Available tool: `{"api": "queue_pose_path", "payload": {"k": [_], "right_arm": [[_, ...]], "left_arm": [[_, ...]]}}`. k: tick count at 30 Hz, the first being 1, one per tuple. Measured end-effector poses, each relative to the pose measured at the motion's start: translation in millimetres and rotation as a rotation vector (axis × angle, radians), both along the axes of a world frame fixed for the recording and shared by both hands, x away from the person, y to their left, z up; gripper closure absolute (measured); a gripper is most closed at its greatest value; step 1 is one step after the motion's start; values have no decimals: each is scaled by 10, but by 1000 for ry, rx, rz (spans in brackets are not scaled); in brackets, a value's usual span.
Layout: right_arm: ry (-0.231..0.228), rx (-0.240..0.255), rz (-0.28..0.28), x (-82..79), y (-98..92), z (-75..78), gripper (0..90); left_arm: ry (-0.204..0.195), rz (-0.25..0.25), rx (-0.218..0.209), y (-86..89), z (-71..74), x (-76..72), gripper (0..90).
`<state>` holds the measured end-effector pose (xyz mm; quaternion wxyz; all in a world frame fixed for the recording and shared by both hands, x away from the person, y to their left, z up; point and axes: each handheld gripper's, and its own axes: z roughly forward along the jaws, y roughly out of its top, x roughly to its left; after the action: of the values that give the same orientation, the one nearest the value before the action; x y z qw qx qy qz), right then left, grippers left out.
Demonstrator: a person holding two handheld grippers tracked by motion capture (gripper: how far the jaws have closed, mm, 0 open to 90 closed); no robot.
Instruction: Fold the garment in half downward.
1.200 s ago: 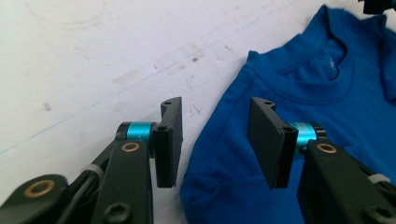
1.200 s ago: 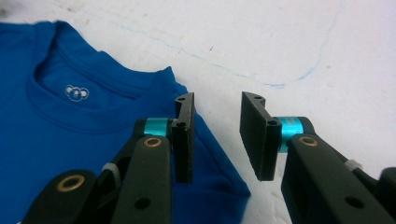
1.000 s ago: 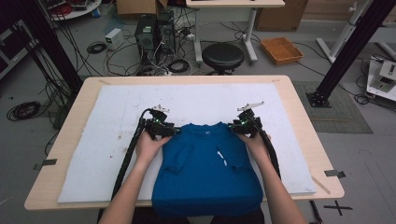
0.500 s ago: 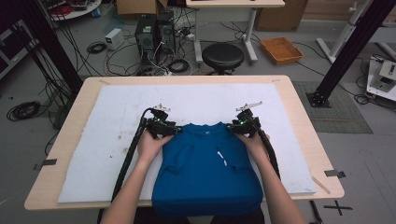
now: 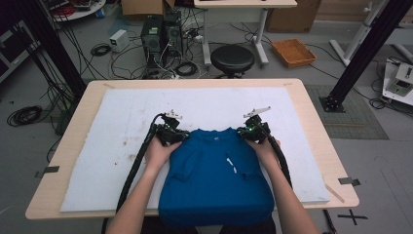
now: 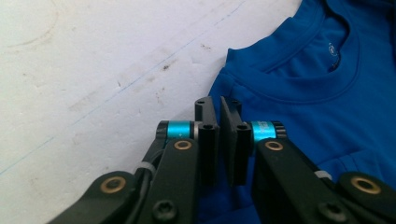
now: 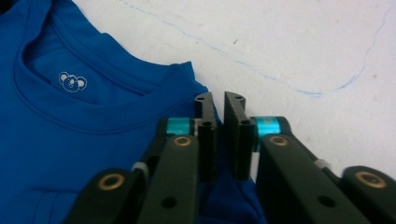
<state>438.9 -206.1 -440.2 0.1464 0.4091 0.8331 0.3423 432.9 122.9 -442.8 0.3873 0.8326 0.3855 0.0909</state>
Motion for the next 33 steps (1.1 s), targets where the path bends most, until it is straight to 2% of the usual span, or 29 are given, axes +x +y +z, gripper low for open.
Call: {"api": "queue_pose_path", "payload": {"k": [3,8,10,13,15,16,17,19,23,25,28,30,32,33], "right_arm": [[-8,26,-6,8,-23,14,897],[8,75,-14,48,-79,1,900],[8,85,-19,52,-93,3,900],[4,108,-20,62,-107,4,900],[-3,134,-34,71,-122,5,782],[-1,145,-40,76,-127,3,745],[0,143,-48,75,-128,4,739],[0,130,-45,83,-115,-9,710],[14,100,-9,92,-44,-53,697],[-2,65,10,83,2,-63,713],[1,54,44,75,33,-50,827],[-4,42,57,68,52,-45,870],[-4,39,55,69,50,-38,888],[-1,44,53,74,41,-39,890]], "left_arm": [[-4,10,-14,17,-1,11,871],[8,7,-37,56,-20,37,875],[1,8,-32,61,-16,39,877],[5,8,-45,65,-23,45,876],[8,13,-46,64,-30,48,864],[14,18,-62,64,-32,52,806],[16,20,-72,65,-33,58,737],[10,26,-73,57,-37,60,664],[11,18,-78,43,-42,57,657],[8,3,-68,29,-38,47,685],[-15,1,-25,4,-32,33,744],[-19,8,-18,8,-34,35,805],[-6,-3,-37,13,-39,40,873],[-11,-4,-30,7,-36,34,874]]}}
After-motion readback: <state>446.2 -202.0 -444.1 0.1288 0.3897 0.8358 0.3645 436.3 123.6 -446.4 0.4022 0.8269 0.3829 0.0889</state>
